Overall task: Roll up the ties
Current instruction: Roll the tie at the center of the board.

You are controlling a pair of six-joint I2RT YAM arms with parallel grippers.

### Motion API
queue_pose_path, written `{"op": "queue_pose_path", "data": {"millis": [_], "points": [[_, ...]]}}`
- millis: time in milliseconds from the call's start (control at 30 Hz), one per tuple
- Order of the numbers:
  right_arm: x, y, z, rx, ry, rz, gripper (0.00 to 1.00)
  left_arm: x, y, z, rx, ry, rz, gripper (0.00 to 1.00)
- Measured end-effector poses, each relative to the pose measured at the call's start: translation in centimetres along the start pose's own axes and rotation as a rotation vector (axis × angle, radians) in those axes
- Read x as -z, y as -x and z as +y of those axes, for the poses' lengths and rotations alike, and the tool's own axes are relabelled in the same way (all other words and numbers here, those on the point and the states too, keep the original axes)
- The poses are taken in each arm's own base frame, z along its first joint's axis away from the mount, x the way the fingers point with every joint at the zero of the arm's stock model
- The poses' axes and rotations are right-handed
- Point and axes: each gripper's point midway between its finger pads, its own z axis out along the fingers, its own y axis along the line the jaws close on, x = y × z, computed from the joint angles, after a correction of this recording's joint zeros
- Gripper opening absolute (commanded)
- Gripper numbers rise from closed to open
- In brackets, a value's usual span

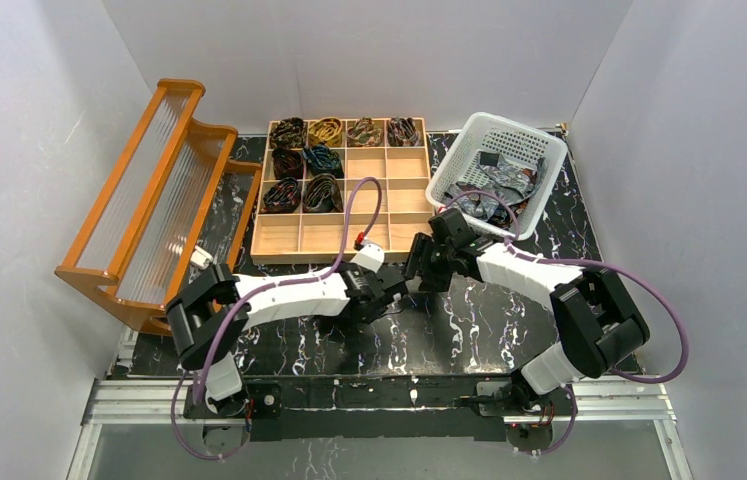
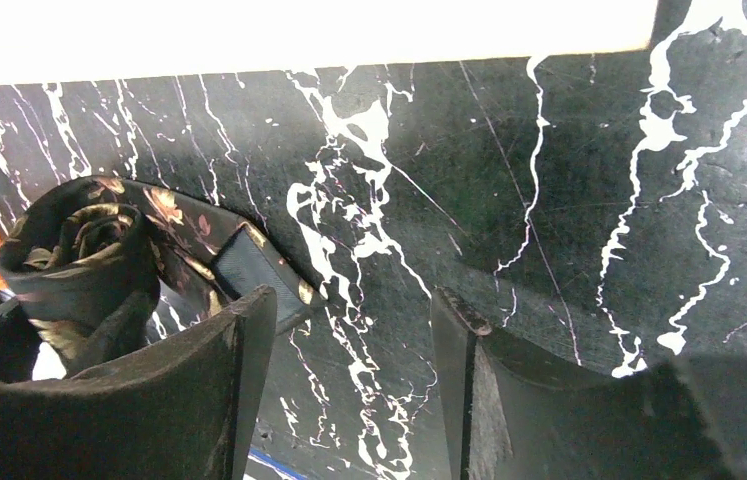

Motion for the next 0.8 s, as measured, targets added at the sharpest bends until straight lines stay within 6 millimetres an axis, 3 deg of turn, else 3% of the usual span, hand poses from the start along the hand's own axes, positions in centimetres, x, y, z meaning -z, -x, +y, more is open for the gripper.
{"op": "queue_pose_path", "data": {"millis": [200,467,667,800], "points": [[-0.1,-0.2,-0.8,-0.015,-0.015,0.006,0.68,-0.3,0.6,-3.0,-0.001,-0.046,0.025,0.7],[0.4,0.3,-0.7,-0.021,-0.005,-0.012,0.69,0.4,1.7,-6.5,0.073,-0.201,0.039,0.77],[0.7,0.1,-0.1,-0.015,0.029,0.0,0.72,1.8,3.3,-6.6,0.154,-0.29,0.016,0.86],[0.8,-0.1,1.0,-0.006,0.093,0.015,0.75,4.4,5.7,-4.7,0.267,-0.368,-0.067,0.89]]}}
